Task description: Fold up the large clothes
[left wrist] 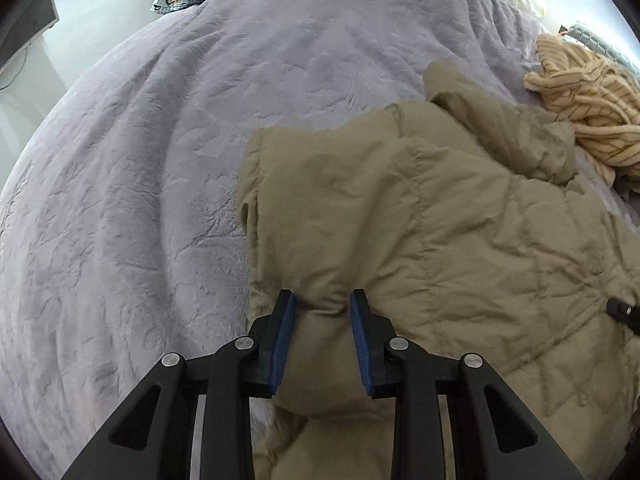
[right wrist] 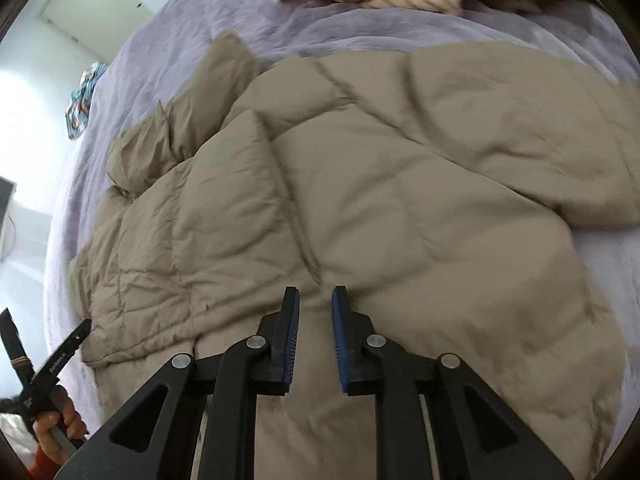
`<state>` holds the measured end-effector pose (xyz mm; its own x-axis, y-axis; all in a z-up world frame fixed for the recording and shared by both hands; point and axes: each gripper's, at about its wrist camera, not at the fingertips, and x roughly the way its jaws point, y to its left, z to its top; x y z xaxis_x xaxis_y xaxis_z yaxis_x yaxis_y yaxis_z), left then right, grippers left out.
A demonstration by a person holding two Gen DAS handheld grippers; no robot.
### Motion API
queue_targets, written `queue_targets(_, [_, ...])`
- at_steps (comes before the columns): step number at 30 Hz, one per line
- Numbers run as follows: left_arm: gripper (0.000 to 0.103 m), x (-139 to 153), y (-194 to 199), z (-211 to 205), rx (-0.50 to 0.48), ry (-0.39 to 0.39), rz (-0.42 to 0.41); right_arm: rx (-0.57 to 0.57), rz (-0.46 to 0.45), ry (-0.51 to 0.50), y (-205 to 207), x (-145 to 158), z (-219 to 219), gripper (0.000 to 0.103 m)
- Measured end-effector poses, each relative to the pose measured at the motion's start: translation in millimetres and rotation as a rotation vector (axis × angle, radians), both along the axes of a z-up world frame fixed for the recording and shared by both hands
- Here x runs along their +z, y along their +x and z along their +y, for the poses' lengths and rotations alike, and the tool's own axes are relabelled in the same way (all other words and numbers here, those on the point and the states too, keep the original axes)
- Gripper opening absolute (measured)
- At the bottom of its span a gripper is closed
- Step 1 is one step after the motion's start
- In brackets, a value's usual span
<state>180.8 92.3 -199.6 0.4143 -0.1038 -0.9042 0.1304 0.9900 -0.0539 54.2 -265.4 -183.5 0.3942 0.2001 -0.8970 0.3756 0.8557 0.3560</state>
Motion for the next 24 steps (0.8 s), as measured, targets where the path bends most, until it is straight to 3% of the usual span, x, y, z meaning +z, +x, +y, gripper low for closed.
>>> queue_targets(4, [0.031,17.8,-15.6,-16.9,-0.020,-0.026,0.010,-0.039,0.007,0.049,-19.7,4.4,-16.1,0.021])
queue_targets(7, [0.031,28.4,-27.7,-36.4,-0.044,-0.031,0.018,-0.080,0.010,0.105,-40.0,5.9,-27.9,0.034])
queue_targets(17, [0.031,44.5,-80.6,-120.8,-0.154,-0.096,0.082,-0.182,0.006,0.215,-97.8,7.9,-61.8,0.046])
queue_targets(18, [0.044,43.1,-84.7,-128.4,-0.162,-0.106,0.098,-0.193,0.002,0.220,-104.2,9.0,-68.1,0.049])
queue_targets(19, [0.070,42.4,-87.9,-134.2,-0.167,-0.112,0.108,-0.201,-0.001,0.223,-109.8,10.2,-72.9,0.050])
queue_targets(20, [0.075,43.7,-93.9,-140.7,-0.163,-0.111,0.098,-0.214,-0.005,0.229,-116.3,11.3,-79.9,0.052])
queue_targets(24, [0.075,48.4,-107.5,-161.9,-0.191,-0.095,0.096,-0.262,-0.015,0.263,-134.7,10.5,-105.6,0.056])
